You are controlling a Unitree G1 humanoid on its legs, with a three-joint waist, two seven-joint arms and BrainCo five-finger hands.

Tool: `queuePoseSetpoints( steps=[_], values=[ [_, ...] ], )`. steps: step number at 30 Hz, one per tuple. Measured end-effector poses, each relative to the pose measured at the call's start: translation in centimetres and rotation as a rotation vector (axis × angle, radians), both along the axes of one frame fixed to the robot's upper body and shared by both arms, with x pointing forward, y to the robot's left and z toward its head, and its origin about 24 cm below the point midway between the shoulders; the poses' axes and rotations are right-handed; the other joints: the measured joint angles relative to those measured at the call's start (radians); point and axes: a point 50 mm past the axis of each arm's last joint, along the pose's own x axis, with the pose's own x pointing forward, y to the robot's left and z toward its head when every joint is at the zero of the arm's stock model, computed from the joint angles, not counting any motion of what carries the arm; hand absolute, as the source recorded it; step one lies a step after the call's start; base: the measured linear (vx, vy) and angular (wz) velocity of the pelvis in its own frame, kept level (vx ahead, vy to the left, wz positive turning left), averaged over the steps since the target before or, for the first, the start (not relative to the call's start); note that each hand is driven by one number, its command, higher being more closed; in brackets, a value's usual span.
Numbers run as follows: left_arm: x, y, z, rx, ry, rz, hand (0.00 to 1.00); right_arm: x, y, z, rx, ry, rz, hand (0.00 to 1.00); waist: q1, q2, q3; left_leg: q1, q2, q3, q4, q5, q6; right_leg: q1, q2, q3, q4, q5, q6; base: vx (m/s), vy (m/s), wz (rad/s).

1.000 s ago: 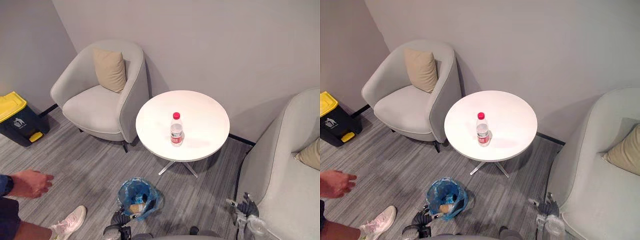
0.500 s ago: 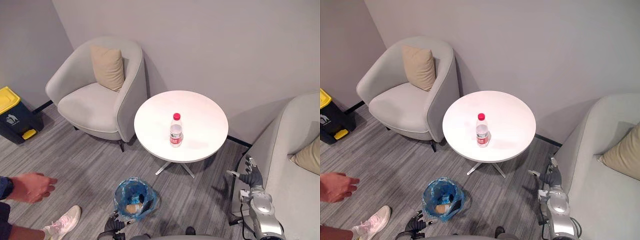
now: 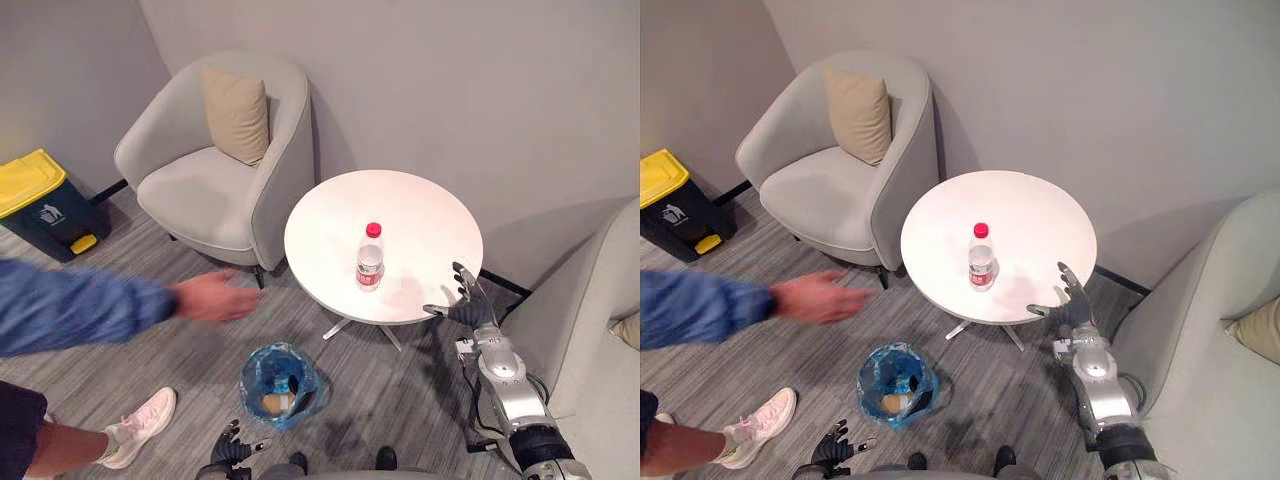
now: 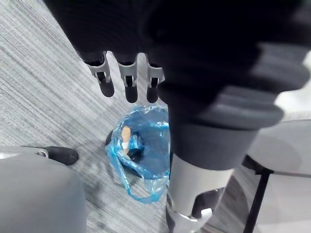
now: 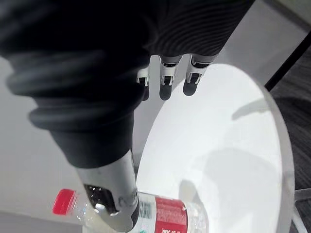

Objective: Gather rubbish on tea table into small bin, then transfer packed bag to large trash can.

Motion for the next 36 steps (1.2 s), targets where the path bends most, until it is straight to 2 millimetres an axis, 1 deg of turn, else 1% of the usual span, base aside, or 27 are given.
queuePoseSetpoints(
  steps=[2,4,8,10,13,15,29,33,36],
  values=[
    [0.2,0.1,0.1,0.003,-0.007,-0.003,0.00,0.7,0.1,0.1,-0.003,0.001,0.003,0.00,0.001,0.002,0.020,-0.007,0.000,-0.007,0.000,0.002,-0.001,-0.004,0.000,-0.006,0.000,0.000,0.000,-0.02,-0.007,0.08],
    [0.3,0.0,0.1,0.004,-0.012,-0.008,0.00,1.0,0.2,0.1,-0.002,0.005,0.005,0.00,0.004,0.004,0.024,-0.019,0.000,-0.012,0.001,0.004,-0.001,-0.013,0.000,-0.011,0.000,0.000,0.000,-0.02,-0.004,0.09],
    [0.6,0.1,0.2,0.008,-0.025,-0.015,0.00,2.2,1.6,0.7,-0.014,-0.005,0.074,0.00,0.007,0.005,0.054,-0.028,-0.001,-0.020,0.001,0.005,-0.001,-0.018,-0.001,-0.019,0.000,0.000,0.000,0.00,-0.001,0.05],
    [0.8,0.0,0.3,0.009,-0.033,-0.032,0.00,2.7,1.9,0.8,-0.017,-0.003,0.089,0.00,0.019,0.007,0.056,-0.042,-0.003,-0.021,0.003,0.006,0.000,-0.032,-0.003,-0.020,0.000,0.000,0.000,0.00,0.002,0.03],
    [1.0,-0.1,0.4,0.010,-0.044,-0.040,0.00,2.9,2.4,0.5,-0.026,0.019,0.116,0.00,0.024,0.007,0.057,-0.047,-0.006,-0.035,0.004,0.006,0.001,-0.030,-0.004,-0.029,0.000,0.000,0.000,0.01,0.006,0.14],
    [1.0,-0.1,0.4,0.010,-0.047,-0.042,0.00,3.2,2.6,0.8,-0.024,0.011,0.124,0.00,0.026,0.007,0.057,-0.052,-0.010,-0.043,0.006,0.008,0.003,-0.030,-0.008,-0.032,0.000,0.000,0.000,-0.01,0.014,0.12],
    [1.0,-0.1,0.5,0.012,-0.050,-0.044,0.00,3.2,3.6,0.6,-0.024,0.017,0.159,0.00,0.025,0.005,0.061,-0.046,-0.011,-0.043,0.008,0.012,0.004,-0.022,-0.009,-0.026,0.000,0.001,-0.001,-0.03,-0.002,0.00],
    [1.1,0.0,0.5,0.015,-0.053,-0.046,0.00,3.2,3.7,0.6,-0.024,0.021,0.176,0.00,0.024,0.002,0.078,-0.036,-0.011,-0.042,0.005,0.011,0.004,-0.013,-0.009,-0.025,-0.001,0.001,-0.001,-0.02,0.000,0.00],
    [1.1,0.0,0.5,0.015,-0.053,-0.046,0.00,3.1,3.8,0.6,-0.028,0.024,0.186,0.00,0.025,0.002,0.078,-0.036,-0.011,-0.042,0.003,0.011,0.004,-0.013,-0.009,-0.025,-0.002,0.001,-0.001,0.00,0.000,0.00]
  ],
)
